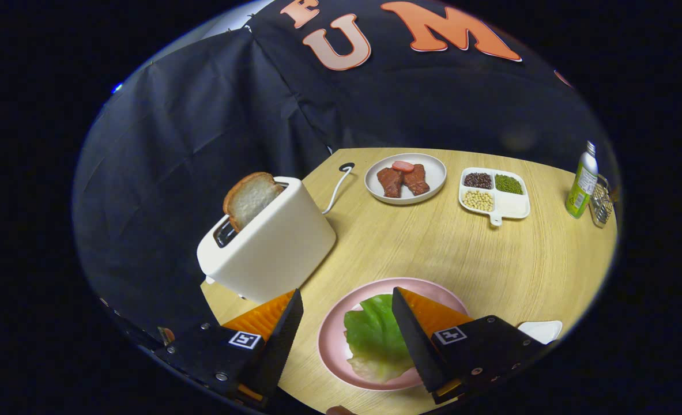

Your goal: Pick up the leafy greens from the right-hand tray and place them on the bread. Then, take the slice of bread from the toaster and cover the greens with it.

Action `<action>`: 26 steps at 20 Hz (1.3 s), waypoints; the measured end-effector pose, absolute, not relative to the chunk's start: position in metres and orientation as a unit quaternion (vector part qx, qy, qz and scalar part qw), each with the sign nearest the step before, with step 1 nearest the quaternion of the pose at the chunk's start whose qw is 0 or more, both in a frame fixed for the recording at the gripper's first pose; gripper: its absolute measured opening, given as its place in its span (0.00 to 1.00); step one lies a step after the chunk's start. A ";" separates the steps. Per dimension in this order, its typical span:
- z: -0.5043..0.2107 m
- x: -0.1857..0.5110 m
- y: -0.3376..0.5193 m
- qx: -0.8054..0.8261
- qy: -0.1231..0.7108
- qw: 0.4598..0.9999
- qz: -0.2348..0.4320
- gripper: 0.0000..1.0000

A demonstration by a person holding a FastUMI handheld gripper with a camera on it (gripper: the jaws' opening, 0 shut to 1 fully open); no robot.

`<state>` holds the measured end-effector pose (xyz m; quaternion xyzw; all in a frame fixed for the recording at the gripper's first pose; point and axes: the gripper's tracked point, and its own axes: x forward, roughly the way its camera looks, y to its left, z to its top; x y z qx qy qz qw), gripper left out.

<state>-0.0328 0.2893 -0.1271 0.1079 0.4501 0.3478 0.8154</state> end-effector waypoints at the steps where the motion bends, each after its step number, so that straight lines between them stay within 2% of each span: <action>1: -0.118 -0.031 0.296 0.109 0.450 0.813 0.354 0.93; 15: -0.020 0.008 0.394 0.134 0.445 0.793 0.394 0.94; 26: -0.038 0.029 0.448 0.118 0.504 0.771 0.370 0.94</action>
